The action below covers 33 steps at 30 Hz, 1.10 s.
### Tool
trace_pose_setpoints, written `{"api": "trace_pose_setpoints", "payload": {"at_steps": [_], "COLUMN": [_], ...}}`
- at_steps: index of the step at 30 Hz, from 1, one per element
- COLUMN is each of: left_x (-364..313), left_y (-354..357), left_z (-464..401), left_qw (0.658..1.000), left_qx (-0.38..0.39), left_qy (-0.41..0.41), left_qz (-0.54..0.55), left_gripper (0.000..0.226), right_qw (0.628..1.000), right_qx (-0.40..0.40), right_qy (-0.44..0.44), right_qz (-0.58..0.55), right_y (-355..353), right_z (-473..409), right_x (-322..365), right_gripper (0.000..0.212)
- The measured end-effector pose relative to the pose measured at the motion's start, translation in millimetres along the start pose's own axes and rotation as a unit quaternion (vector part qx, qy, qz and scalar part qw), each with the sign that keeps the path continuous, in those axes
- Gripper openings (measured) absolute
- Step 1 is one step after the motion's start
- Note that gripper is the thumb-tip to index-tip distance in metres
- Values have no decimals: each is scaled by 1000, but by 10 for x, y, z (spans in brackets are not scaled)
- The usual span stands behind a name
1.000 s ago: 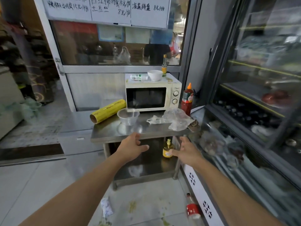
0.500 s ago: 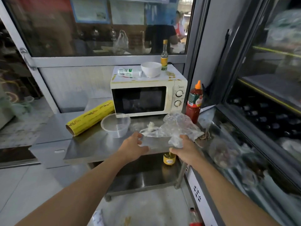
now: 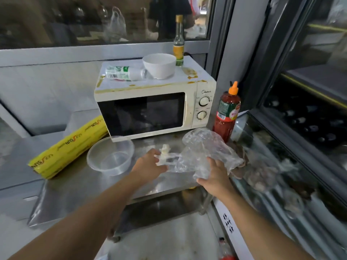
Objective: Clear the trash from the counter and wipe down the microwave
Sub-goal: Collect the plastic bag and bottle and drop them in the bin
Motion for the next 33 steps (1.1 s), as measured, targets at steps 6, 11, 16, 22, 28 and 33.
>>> {"api": "trace_pose_setpoints", "payload": {"at_steps": [6,11,16,22,28,33], "left_x": [194,340,415,283,240,275], "left_y": [111,169,211,304,543,700], "left_z": [-524,-855,-1034,-1179,-1319,-1417], "left_qw": [1000,999,999,996,996,995], "left_qx": [13,22,34,46,42,35], "left_qy": [11,9,13,38,30,23], "left_qz": [-18,-26,-28,-64,-72,-86], "left_gripper": [49,50,47,46,41,47], "right_qw": [995,985,979,971,971,975], "right_qx": [-33,-119,-187,-222,-232,-218], "right_qy": [15,31,61,66,40,44], "right_qz": [94,118,52,54,32,5], "right_y": [343,404,263,-131,-223,-56], "right_z": [-374,-582,-660,-681,-694,-714], "right_x": [-18,15,10,124,30,-205], "right_gripper": [75,31,13,17,15,28]}}
Point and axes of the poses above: each hand's wrist, its own z-axis away from the middle knuckle, its own y-axis out of the palm, x = y × z, the point moved 6 cm from there along -z, towards the middle knuckle, and after that the axes turned 11 degrees about -x, right-handed, at the moved point
